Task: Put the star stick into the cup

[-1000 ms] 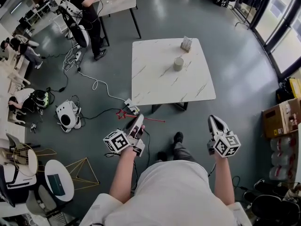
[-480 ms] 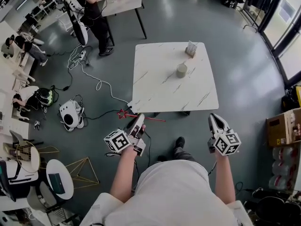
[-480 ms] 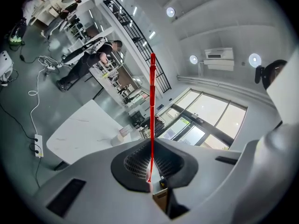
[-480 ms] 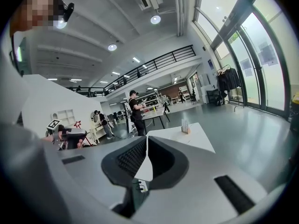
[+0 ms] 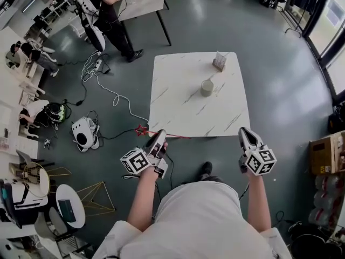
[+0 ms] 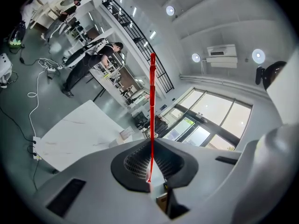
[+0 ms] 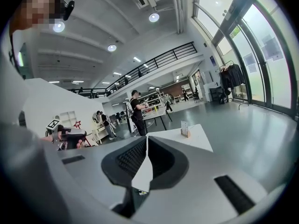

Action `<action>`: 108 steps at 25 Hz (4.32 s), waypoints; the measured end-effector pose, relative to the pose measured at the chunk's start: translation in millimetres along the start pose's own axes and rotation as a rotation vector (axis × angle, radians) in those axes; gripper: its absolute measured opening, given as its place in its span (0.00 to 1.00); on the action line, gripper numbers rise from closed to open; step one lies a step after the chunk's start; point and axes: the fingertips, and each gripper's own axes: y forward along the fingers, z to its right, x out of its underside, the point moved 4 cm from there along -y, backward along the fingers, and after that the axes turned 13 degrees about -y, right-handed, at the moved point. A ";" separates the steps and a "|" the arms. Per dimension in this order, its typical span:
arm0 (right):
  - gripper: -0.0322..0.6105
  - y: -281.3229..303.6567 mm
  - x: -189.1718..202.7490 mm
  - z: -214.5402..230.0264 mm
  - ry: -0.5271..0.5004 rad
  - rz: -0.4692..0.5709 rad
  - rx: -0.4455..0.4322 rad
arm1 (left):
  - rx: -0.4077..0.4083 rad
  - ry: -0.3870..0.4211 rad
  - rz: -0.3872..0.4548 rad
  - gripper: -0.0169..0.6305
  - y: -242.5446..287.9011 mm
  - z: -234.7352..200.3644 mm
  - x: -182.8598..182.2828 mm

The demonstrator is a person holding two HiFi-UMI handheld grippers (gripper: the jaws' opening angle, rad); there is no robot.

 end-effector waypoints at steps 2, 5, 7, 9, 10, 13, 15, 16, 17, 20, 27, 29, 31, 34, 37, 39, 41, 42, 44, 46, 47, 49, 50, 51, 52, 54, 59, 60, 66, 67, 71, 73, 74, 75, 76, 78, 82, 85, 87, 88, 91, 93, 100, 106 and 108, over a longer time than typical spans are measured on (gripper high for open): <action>0.10 6.2 -1.6 14.8 0.003 -0.002 -0.010 | -0.003 0.009 0.005 0.06 13.7 4.0 2.5; 0.10 17.0 -1.4 32.3 0.003 -0.013 -0.034 | -0.009 0.035 0.009 0.06 31.6 8.4 6.4; 0.10 25.0 -0.1 43.1 -0.001 -0.025 -0.056 | -0.017 0.035 0.019 0.06 41.8 8.9 9.7; 0.10 33.6 0.4 54.5 -0.005 -0.037 -0.075 | -0.027 0.023 0.034 0.06 51.0 7.8 12.5; 0.10 37.8 0.0 59.3 -0.007 -0.041 -0.084 | -0.031 0.019 0.041 0.06 54.8 7.4 13.4; 0.10 48.7 -3.4 69.8 -0.014 -0.050 -0.115 | -0.036 0.035 0.057 0.06 63.2 9.8 14.8; 0.10 54.9 -6.3 74.9 -0.026 -0.057 -0.137 | -0.026 0.051 0.069 0.06 69.3 15.5 15.1; 0.10 57.8 -7.4 76.8 -0.034 -0.062 -0.148 | -0.024 0.054 0.074 0.06 72.4 17.7 15.4; 0.10 60.5 -8.3 78.2 -0.041 -0.067 -0.159 | -0.025 0.054 0.077 0.06 75.2 18.6 15.9; 0.10 67.8 -10.8 80.3 -0.057 -0.072 -0.184 | -0.040 0.044 0.075 0.06 82.9 17.1 17.5; 0.10 81.1 -6.0 86.4 -0.046 -0.088 -0.195 | -0.048 0.047 0.079 0.06 98.0 16.7 10.7; 0.10 84.9 -4.1 89.2 -0.037 -0.094 -0.187 | -0.049 0.047 0.081 0.06 100.9 13.5 6.3; 0.10 89.7 -2.2 93.8 -0.026 -0.098 -0.174 | -0.052 0.045 0.077 0.06 106.2 8.4 1.7; 0.10 99.5 2.0 100.4 -0.012 -0.109 -0.156 | -0.054 0.039 0.059 0.06 119.8 -1.1 -6.2; 0.10 109.7 5.1 104.5 0.002 -0.119 -0.134 | -0.044 0.029 0.028 0.06 137.2 -10.7 -14.9; 0.10 116.9 3.5 105.0 0.011 -0.118 -0.121 | -0.038 0.027 0.006 0.06 147.9 -16.0 -22.4; 0.10 125.7 -0.1 106.3 0.013 -0.117 -0.109 | -0.027 0.026 -0.013 0.06 160.0 -19.8 -31.3; 0.10 130.4 -2.1 107.6 0.013 -0.116 -0.101 | -0.021 0.025 -0.022 0.06 166.9 -21.6 -35.7; 0.10 140.4 -5.3 110.1 0.015 -0.117 -0.085 | -0.012 0.024 -0.042 0.06 180.9 -26.2 -44.4; 0.10 150.8 -5.9 110.6 0.017 -0.126 -0.075 | -0.012 0.028 -0.061 0.06 193.9 -32.9 -53.4; 0.10 155.9 -5.2 110.7 0.018 -0.134 -0.071 | -0.014 0.033 -0.070 0.06 200.0 -36.9 -57.8; 0.10 165.4 -3.3 111.2 0.020 -0.150 -0.061 | -0.016 0.046 -0.087 0.06 211.6 -45.0 -66.2; 0.10 169.6 -2.5 111.3 0.022 -0.157 -0.053 | -0.016 0.050 -0.095 0.06 216.6 -49.0 -70.2; 0.10 173.6 -1.8 111.3 0.023 -0.164 -0.045 | -0.016 0.052 -0.104 0.06 221.3 -53.2 -74.0; 0.10 177.5 -1.3 111.2 0.024 -0.172 -0.036 | -0.016 0.050 -0.114 0.06 225.9 -57.7 -77.5; 0.10 185.5 -0.2 111.1 0.022 -0.193 -0.020 | -0.016 0.041 -0.135 0.06 235.6 -67.5 -83.9; 0.10 199.0 -3.3 113.4 0.017 -0.226 0.015 | -0.016 0.061 -0.190 0.06 268.1 -87.1 -96.8; 0.10 200.1 -4.1 114.7 0.021 -0.229 0.026 | -0.016 0.075 -0.203 0.06 276.7 -89.4 -98.6; 0.10 207.6 -0.2 119.1 0.031 -0.272 0.071 | 0.009 0.168 -0.288 0.06 331.3 -95.9 -99.9; 0.10 208.6 -0.2 120.2 0.035 -0.274 0.078 | 0.012 0.181 -0.302 0.06 340.0 -96.9 -99.5; 0.10 209.9 1.7 124.8 0.067 -0.273 0.110 | 0.022 0.236 -0.352 0.06 370.9 -102.0 -98.3; 0.10 210.3 5.4 128.0 0.077 -0.284 0.124 | 0.027 0.261 -0.374 0.06 386.3 -105.5 -97.7; 0.10 210.7 7.3 129.9 0.083 -0.290 0.131 | 0.030 0.275 -0.383 0.06 394.2 -107.3 -97.5; 0.10 211.2 9.0 131.9 0.090 -0.293 0.139 | 0.034 0.290 -0.390 0.06 402.0 -109.1 -97.5; 0.10 211.5 10.6 133.7 0.100 -0.295 0.148 | 0.039 0.306 -0.398 0.06 409.7 -110.7 -97.3; 0.10 211.5 14.1 136.1 0.119 -0.296 0.165 | 0.049 0.345 -0.414 0.06 424.1 -113.7 -95.4; 0.10 211.9 22.5 135.2 0.147 -0.298 0.194 | 0.066 0.402 -0.459 0.06 448.0 -120.3 -86.2; 0.10 212.9 26.3 134.0 0.163 -0.296 0.204 | 0.071 0.465 -0.503 0.06 463.3 -125.3 -75.9; 0.10 212.7 28.4 132.7 0.171 -0.295 0.206 | 0.067 0.512 -0.535 0.06 471.7 -129.6 -67.7; 0.10 212.5 29.8 131.8 0.174 -0.294 0.206 | 0.063 0.530 -0.551 0.06 475.5 -132.1 -63.9; 0.10 212.6 35.1 128.6 0.185 -0.295 0.206 | 0.058 0.558 -0.580 0.06 484.4 -139.3 -55.3; 0.10 213.1 37.9 127.0 0.196 -0.293 0.203 | 0.049 0.557 -0.592 0.06 487.6 -146.1 -50.1; 0.10 215.5 49.7 129.3 0.214 -0.288 0.224 | 0.012 0.543 -0.628 0.06 488.1 -165.0 -30.8; 0.10 228.5 65.0 126.1 0.244 -0.294 0.227 | -0.059 0.557 -0.612 0.06 491.6 -191.0 -25.2; 0.10 233.9 69.6 125.4 0.257 -0.295 0.225 | -0.065 0.554 -0.619 0.06 492.3 -194.9 -22.0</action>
